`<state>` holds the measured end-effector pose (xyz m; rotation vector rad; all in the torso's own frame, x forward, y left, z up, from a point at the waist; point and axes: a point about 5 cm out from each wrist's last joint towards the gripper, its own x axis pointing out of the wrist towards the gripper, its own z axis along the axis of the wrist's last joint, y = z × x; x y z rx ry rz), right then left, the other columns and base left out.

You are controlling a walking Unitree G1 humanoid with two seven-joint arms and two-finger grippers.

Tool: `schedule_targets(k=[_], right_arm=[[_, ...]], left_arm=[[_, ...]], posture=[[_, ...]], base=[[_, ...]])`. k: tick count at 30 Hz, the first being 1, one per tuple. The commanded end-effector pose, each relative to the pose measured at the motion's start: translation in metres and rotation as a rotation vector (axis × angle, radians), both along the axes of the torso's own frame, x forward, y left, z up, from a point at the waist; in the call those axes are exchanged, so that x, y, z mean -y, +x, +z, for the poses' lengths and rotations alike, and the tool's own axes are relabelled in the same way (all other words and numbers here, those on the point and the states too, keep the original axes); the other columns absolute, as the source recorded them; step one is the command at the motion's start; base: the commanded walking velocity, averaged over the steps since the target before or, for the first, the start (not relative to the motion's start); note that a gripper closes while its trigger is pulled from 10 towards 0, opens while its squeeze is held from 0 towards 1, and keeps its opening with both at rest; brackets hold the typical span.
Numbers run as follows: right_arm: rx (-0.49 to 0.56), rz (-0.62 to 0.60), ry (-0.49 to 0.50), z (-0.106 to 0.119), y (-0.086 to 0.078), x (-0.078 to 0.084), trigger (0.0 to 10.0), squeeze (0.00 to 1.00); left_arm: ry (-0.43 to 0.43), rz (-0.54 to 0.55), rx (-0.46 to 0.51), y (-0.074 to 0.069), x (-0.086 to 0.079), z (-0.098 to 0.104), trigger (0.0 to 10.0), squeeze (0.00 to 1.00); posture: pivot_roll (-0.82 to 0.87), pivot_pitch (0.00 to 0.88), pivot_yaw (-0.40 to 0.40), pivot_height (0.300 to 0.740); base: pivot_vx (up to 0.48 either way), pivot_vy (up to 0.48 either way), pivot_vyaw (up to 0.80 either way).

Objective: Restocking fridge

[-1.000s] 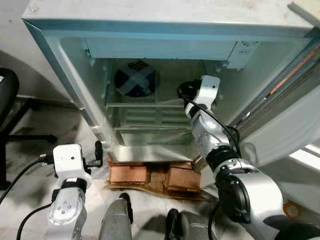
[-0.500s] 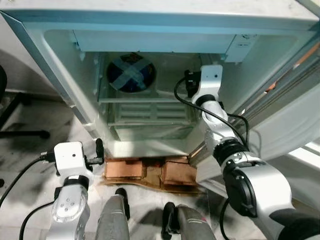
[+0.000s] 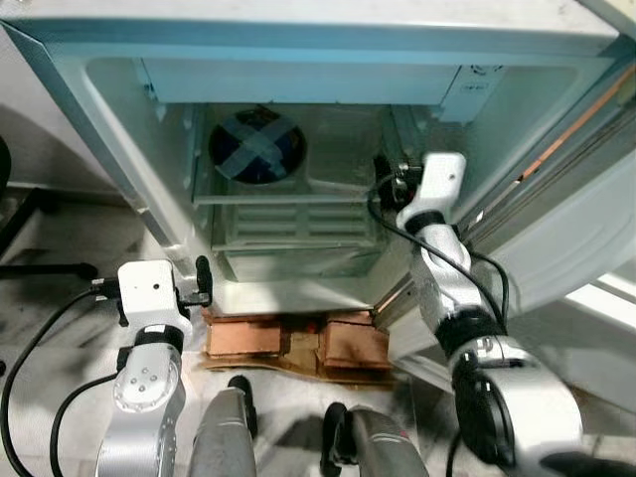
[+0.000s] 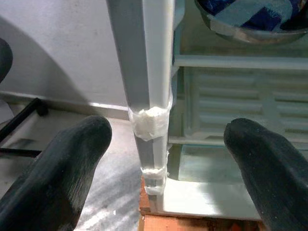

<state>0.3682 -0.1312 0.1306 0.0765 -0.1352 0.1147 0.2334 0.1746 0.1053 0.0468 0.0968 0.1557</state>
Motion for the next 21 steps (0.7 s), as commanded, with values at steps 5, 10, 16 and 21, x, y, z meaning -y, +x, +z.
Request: schedule_targets(k=[5,10,16,21], right_arm=[[0.004,0.111,-0.034,-0.017,-0.034,-0.003,10.0,0.82],[0.05,0.145,-0.049,-0.021,-0.06,-0.005,10.0,0.16],[0.087,0.159,-0.08,-0.021,-0.08,-0.006,10.0,0.0],[-0.03,0.104,0.05,-0.031,-0.1,0.007,10.0,0.0]], left_arm=[[0.017,-0.054,-0.024,0.003,0.006,-0.011,10.0,0.0],[0.049,-0.097,-0.014,0.008,0.008,-0.012,10.0,0.0],[0.07,-0.116,-0.015,0.012,0.007,-0.015,10.0,0.0],[0.084,-0.147,-0.014,0.02,0.007,-0.019,10.0,0.0]], posture=[[0.18,0.169,-0.069,0.74],[0.17,0.128,-0.058,0.74],[0.16,0.09,-0.036,0.74],[0.13,0.057,-0.014,0.74]], base=[[0.0,0.0,0.0],[0.0,0.0,0.0],[0.0,0.0,0.0],[0.0,0.0,0.0]])
